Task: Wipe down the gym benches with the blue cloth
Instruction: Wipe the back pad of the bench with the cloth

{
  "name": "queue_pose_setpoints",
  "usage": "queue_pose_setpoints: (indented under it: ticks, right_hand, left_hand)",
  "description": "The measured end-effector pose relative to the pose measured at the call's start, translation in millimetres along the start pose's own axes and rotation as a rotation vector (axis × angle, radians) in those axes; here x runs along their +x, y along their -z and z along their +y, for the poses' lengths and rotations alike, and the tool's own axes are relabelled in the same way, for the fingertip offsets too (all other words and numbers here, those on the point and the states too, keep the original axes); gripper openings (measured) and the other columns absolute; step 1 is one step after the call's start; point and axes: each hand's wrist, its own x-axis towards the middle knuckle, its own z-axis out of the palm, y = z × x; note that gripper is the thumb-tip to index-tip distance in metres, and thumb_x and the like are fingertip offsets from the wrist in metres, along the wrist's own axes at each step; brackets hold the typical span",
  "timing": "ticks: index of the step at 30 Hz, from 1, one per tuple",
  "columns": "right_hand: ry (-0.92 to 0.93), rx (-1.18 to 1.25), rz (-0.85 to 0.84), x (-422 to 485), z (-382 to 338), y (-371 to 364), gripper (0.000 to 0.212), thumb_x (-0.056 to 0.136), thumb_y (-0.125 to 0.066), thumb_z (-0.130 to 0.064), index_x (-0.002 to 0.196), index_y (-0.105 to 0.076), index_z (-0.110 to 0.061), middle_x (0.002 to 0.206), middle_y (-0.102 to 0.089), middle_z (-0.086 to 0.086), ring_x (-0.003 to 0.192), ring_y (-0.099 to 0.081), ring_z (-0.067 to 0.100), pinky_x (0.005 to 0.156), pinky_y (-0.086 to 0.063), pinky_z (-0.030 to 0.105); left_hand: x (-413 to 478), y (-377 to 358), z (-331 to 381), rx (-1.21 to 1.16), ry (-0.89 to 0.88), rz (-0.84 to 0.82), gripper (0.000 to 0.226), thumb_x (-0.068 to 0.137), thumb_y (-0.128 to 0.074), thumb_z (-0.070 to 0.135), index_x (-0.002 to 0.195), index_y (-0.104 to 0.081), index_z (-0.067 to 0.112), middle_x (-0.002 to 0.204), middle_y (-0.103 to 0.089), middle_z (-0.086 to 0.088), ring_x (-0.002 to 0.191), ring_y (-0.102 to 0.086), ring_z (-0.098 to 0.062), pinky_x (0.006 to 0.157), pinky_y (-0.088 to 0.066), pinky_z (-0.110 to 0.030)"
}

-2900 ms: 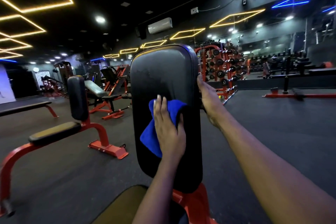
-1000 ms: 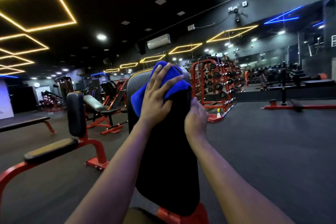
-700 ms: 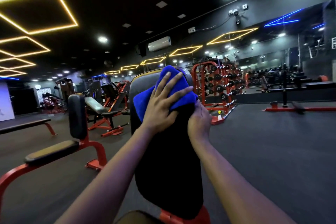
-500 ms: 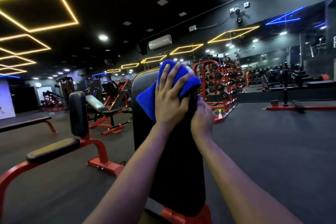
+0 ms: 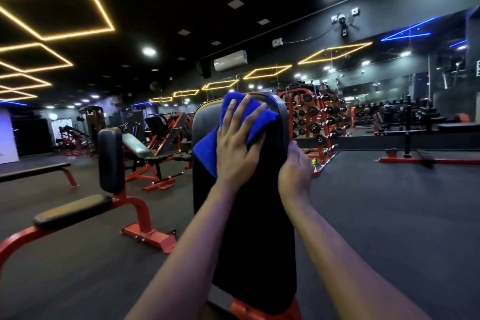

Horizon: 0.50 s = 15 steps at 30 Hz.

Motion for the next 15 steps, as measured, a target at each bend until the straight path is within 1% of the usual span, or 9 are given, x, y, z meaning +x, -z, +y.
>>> queue_pose_setpoints:
  ticks: [2,3,7,8,9,10,12,14,15]
  right_hand:
    - [-0.002,-0.015,-0.008,-1,-1,2,0.043,0.105,-0.041,-0.029,0.075,-0.065,-0.010,0.066,-0.060,-0.006,0.055,-0.048,0.001,0.060,-0.041,0.029]
    - [0.004,-0.025,-0.016,-1,-2,2,0.045,0.105,-0.040,-0.030,0.071,-0.062,-0.011,0.064,-0.058,-0.003,0.052,-0.045,0.002,0.057,-0.039,0.028]
    - [0.015,-0.049,-0.009,-4,-6,4,0.045,0.106,-0.039,-0.028,0.067,-0.060,-0.017,0.058,-0.055,-0.007,0.047,-0.045,-0.002,0.051,-0.035,0.021]
    - [0.015,-0.059,-0.003,-4,-6,4,0.043,0.106,-0.039,-0.027,0.072,-0.063,-0.017,0.061,-0.057,-0.008,0.048,-0.048,-0.005,0.051,-0.036,0.017]
    - [0.014,-0.066,-0.002,-2,-6,4,0.041,0.106,-0.039,-0.027,0.079,-0.068,-0.014,0.066,-0.061,-0.009,0.052,-0.050,-0.007,0.052,-0.037,0.013]
    - [0.010,-0.070,0.002,-2,-7,2,0.040,0.106,-0.039,-0.027,0.091,-0.072,-0.009,0.073,-0.064,-0.009,0.057,-0.053,-0.009,0.055,-0.038,0.009]
    - [0.008,-0.073,0.015,-1,-6,1,0.040,0.106,-0.040,-0.027,0.106,-0.073,-0.005,0.079,-0.065,-0.013,0.067,-0.055,-0.009,0.059,-0.040,0.005]
    - [0.006,-0.074,0.021,-2,-6,1,0.040,0.106,-0.039,-0.027,0.104,-0.073,-0.005,0.077,-0.064,-0.013,0.067,-0.055,-0.008,0.059,-0.040,0.006]
    - [0.008,-0.082,0.013,-2,-7,1,0.041,0.106,-0.038,-0.028,0.099,-0.073,-0.006,0.075,-0.064,-0.011,0.064,-0.054,-0.006,0.058,-0.040,0.008]
  left_hand:
    - [4,7,-26,-0.008,-0.086,-0.042,0.051,0.089,-0.055,0.023,0.140,-0.053,0.024,0.158,-0.032,0.003,0.150,-0.017,-0.019,0.121,-0.016,-0.043]
    - [8,9,-39,0.007,-0.038,-0.024,0.050,0.089,-0.055,0.023,0.139,-0.053,0.024,0.157,-0.033,0.003,0.149,-0.018,-0.018,0.121,-0.016,-0.042]
    - [28,9,-51,-0.080,0.524,0.189,0.045,0.098,-0.048,0.035,0.142,-0.048,0.027,0.155,-0.035,0.002,0.147,-0.022,-0.017,0.120,-0.019,-0.045]
    - [29,4,-39,-0.065,0.626,0.215,0.046,0.098,-0.048,0.034,0.143,-0.047,0.023,0.155,-0.036,0.000,0.147,-0.022,-0.018,0.120,-0.018,-0.043]
    - [28,-1,-23,-0.028,0.650,0.229,0.047,0.098,-0.048,0.032,0.144,-0.046,0.022,0.154,-0.037,-0.002,0.147,-0.023,-0.019,0.121,-0.017,-0.040]
    - [23,-3,-10,-0.008,0.603,0.236,0.047,0.098,-0.049,0.031,0.143,-0.047,0.022,0.154,-0.038,-0.001,0.147,-0.023,-0.020,0.121,-0.015,-0.035]
    - [9,-2,-4,-0.023,0.385,0.179,0.046,0.096,-0.050,0.031,0.142,-0.048,0.027,0.155,-0.037,0.004,0.148,-0.020,-0.017,0.119,-0.013,-0.031]
    - [1,9,-28,-0.050,0.173,0.046,0.046,0.096,-0.050,0.032,0.142,-0.048,0.030,0.156,-0.032,0.010,0.149,-0.016,-0.013,0.121,-0.012,-0.034]
    - [0,14,-44,-0.055,0.129,0.007,0.046,0.096,-0.049,0.033,0.142,-0.048,0.032,0.157,-0.031,0.011,0.149,-0.015,-0.012,0.121,-0.012,-0.037]
